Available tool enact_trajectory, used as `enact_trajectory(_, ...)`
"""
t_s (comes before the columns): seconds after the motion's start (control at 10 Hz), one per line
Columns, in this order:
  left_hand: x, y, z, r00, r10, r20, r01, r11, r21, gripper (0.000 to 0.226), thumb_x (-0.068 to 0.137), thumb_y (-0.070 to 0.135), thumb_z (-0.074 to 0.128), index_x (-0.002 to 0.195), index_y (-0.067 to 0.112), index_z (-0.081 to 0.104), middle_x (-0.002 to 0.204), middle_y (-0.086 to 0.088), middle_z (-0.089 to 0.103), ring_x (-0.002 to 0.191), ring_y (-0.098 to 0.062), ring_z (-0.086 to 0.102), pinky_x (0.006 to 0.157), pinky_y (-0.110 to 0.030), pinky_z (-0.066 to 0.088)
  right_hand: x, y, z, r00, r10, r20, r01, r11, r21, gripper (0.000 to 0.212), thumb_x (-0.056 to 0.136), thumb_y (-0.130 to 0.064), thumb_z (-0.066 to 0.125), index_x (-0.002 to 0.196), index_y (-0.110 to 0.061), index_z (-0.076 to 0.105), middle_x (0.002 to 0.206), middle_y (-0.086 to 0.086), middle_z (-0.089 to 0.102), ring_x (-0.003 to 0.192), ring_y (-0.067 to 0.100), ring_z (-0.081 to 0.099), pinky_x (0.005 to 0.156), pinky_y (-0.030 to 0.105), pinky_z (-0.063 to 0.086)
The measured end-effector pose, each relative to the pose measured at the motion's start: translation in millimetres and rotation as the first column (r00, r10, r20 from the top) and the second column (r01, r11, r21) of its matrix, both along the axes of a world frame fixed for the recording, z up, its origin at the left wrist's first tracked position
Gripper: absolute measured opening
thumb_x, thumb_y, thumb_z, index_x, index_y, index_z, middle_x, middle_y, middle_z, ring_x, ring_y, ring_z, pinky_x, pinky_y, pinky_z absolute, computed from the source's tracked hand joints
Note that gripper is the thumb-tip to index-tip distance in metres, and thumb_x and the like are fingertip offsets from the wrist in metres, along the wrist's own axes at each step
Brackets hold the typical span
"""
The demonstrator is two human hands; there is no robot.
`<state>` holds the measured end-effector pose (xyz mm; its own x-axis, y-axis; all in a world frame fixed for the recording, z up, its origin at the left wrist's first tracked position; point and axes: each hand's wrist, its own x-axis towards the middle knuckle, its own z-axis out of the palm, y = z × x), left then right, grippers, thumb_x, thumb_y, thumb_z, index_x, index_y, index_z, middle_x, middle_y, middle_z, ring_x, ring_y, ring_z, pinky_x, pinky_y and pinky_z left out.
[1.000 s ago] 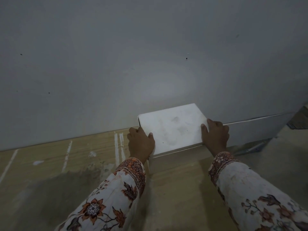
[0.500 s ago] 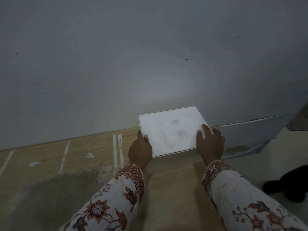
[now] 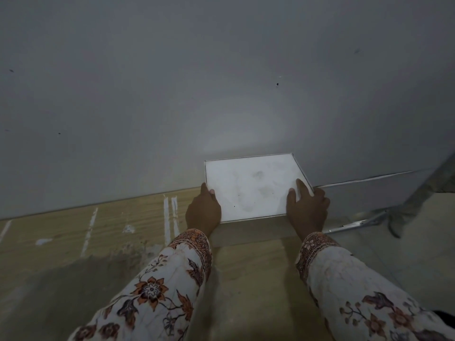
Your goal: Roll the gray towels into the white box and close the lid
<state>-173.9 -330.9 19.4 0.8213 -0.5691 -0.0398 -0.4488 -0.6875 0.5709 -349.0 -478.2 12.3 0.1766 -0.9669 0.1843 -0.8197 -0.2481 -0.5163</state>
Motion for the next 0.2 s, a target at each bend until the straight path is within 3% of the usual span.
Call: enact_trajectory(0.2, 0.9, 4.4, 9.5, 0.996, -0.022, -0.081, 0.027, 0.998, 0.063, 0.051, 0.103, 0.033, 0.021, 0.147, 0.008, 0.025, 0.132, -0.024, 0.054, 0.119, -0.039, 0.053, 0.097, -0.044, 0.042, -2.3, -7.7, 14.2, 0.995, 0.079, -0.063, -0.068, 0.984, 0.162, 0.048, 0.097, -0.046, 0.040, 0.143, -0.033, 0.042, 0.146, 0.015, 0.034, 0.128, 0.040, 0.034, 0.104, 0.051, 0.034)
